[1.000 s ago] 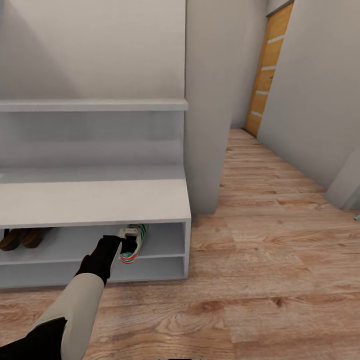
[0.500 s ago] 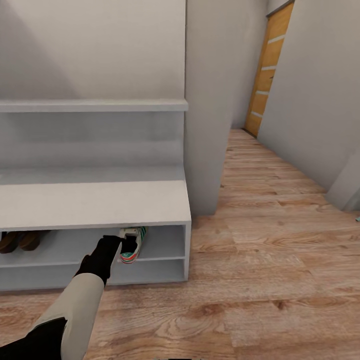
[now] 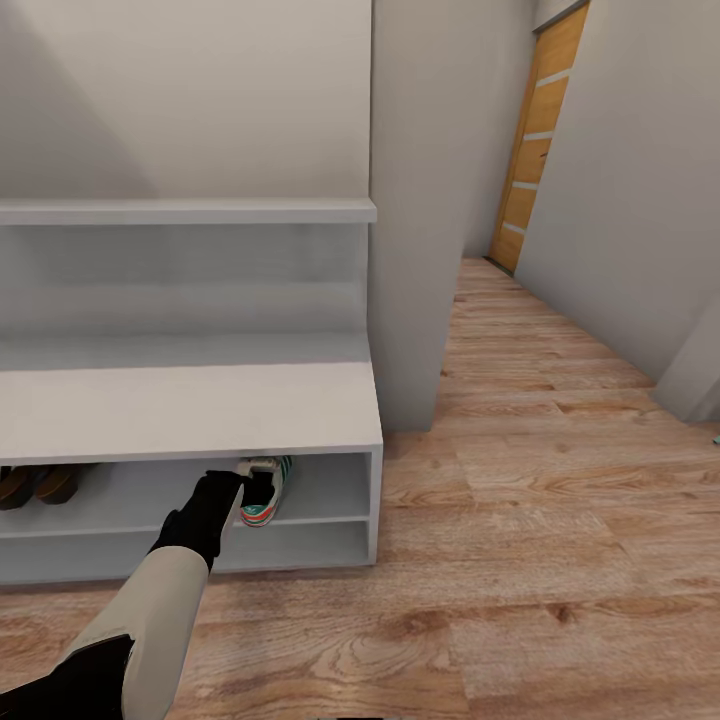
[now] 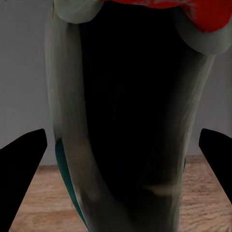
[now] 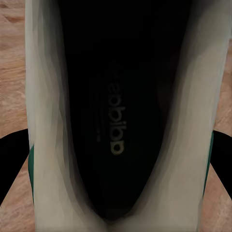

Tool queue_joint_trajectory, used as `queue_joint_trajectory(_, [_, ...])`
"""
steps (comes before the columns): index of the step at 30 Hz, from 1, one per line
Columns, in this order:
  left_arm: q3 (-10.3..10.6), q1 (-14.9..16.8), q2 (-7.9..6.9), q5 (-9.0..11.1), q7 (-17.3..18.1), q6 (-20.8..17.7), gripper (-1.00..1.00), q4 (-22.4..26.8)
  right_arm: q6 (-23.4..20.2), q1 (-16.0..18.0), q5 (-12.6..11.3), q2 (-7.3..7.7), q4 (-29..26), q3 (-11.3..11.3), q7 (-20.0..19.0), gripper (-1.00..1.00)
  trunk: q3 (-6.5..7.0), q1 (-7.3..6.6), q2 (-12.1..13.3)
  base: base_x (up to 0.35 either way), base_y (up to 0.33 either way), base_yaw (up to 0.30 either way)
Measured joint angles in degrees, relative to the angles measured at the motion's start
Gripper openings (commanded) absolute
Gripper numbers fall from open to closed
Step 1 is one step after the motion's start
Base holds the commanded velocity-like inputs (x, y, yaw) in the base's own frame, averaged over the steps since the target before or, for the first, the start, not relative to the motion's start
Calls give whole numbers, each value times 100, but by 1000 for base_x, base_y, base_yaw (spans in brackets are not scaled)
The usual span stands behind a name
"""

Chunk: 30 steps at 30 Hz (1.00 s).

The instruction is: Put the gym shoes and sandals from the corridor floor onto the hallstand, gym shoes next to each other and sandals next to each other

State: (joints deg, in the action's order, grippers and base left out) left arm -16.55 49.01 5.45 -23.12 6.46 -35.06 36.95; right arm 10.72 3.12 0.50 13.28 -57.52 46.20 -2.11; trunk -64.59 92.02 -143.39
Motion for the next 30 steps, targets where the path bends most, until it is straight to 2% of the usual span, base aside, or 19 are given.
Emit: queue_joint_trajectory(30, [-3, 0, 0, 1, 0, 0, -100, -4, 0, 0, 0, 0, 0, 0, 1, -100, 0, 0, 0, 17, 0, 0])
